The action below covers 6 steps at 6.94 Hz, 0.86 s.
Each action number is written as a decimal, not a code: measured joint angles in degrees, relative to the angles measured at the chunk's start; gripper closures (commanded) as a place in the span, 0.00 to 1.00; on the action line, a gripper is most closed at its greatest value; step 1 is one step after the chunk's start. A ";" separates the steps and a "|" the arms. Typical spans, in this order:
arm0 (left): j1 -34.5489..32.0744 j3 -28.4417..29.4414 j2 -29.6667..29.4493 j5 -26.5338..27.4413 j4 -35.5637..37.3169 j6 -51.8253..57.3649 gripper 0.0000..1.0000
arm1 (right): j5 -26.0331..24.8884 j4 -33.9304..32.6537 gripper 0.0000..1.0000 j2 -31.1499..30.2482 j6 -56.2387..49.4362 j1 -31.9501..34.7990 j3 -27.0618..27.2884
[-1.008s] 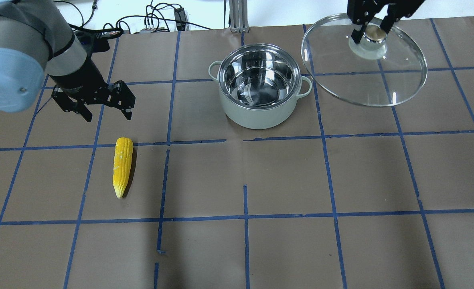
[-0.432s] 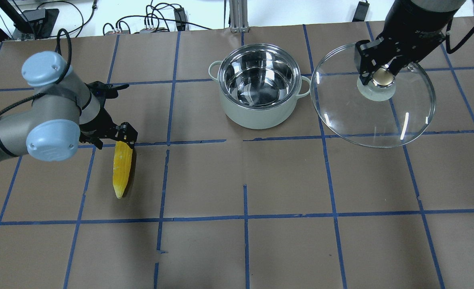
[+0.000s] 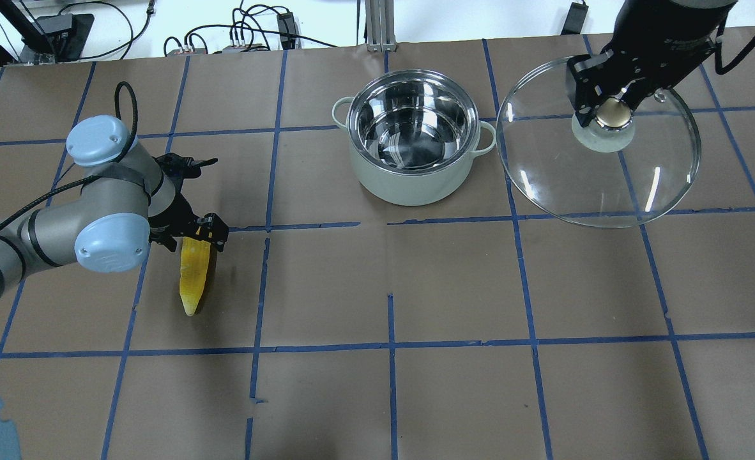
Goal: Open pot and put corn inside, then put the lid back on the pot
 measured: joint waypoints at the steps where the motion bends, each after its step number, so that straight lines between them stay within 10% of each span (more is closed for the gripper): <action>1: 0.21 -0.20 -0.77 0.16 0.66 0.09 0.75 | -0.04 2.41 0.89 0.98 0.04 0.96 -1.83; 6: -1.48 5.73 -0.54 -0.35 -5.81 -5.13 0.92 | -0.19 4.31 0.88 5.43 0.17 1.55 -3.59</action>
